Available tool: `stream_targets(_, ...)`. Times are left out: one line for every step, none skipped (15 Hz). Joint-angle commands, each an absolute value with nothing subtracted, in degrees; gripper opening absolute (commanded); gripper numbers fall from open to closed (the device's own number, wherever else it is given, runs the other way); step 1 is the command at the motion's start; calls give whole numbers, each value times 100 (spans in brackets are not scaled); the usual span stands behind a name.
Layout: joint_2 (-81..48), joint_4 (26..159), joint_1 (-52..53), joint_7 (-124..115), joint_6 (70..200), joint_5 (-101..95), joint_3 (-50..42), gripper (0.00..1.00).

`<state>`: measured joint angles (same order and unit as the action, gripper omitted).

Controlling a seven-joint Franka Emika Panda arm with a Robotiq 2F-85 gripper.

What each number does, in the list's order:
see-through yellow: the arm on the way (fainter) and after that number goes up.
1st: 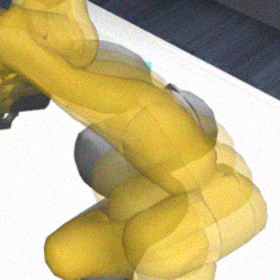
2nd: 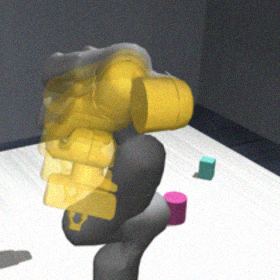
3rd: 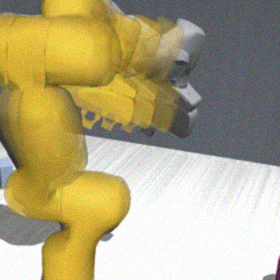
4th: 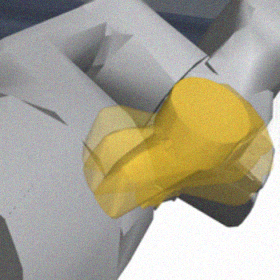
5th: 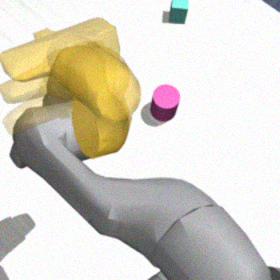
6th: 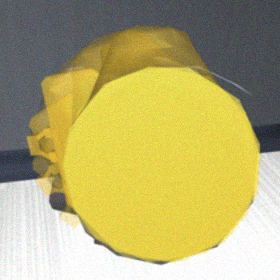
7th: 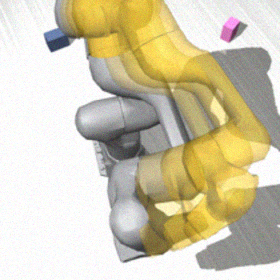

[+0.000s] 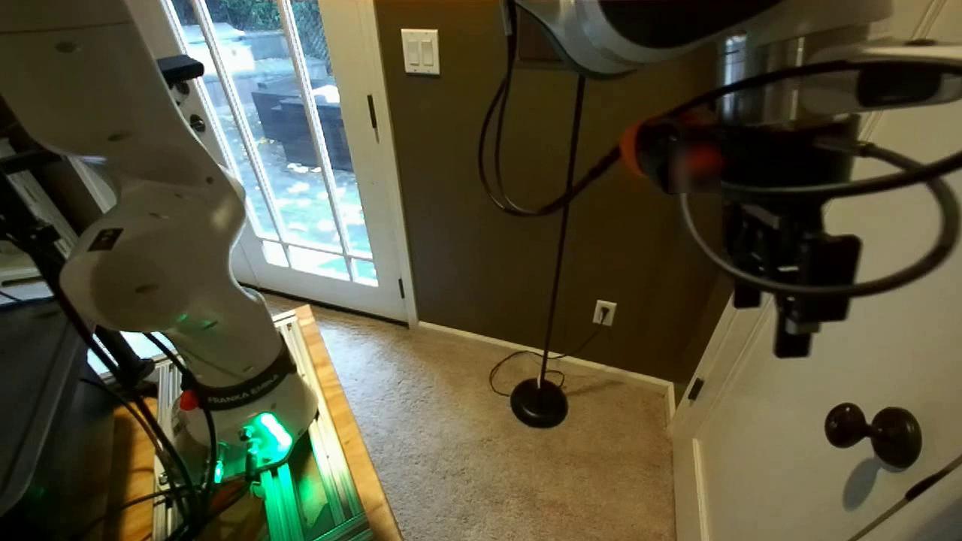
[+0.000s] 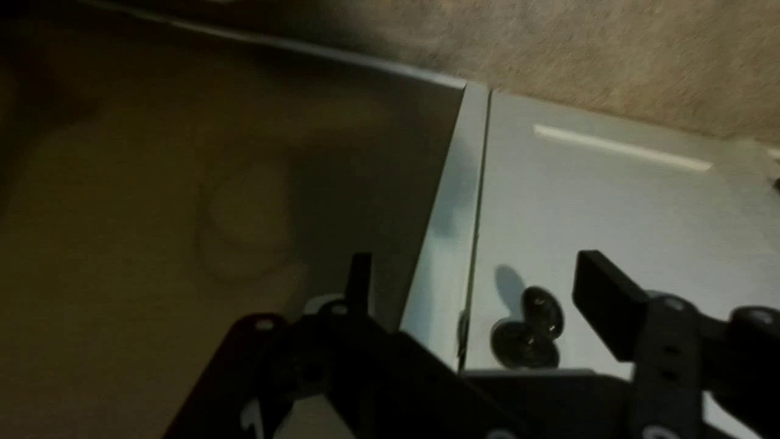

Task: Switch off the light

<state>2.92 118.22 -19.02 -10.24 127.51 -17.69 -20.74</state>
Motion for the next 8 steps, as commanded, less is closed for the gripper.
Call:
stream_targets(1083, 12377, -1790, -438, 11844, -993, -1898, 100)
stream_targets(1191, 12407, -1755, -315, 11540, -784, -1866, 100)
stream_targets(1302, 12455, -1723, -176, 11302, -554, -1850, 100)
stream_targets(895, 12176, -1805, -493, 11619, -938, -1831, 100)
stream_targets(1007, 12229, -1777, -399, 11446, -799, -1810, 100)
stream_targets(1089, 12276, -1761, -361, 11376, -746, -1801, 100)
stream_targets(1132, 12303, -1755, -345, 11362, -726, -1800, 100)
stream_targets(1147, 12318, -1755, -332, 11361, -720, -1801, 100)
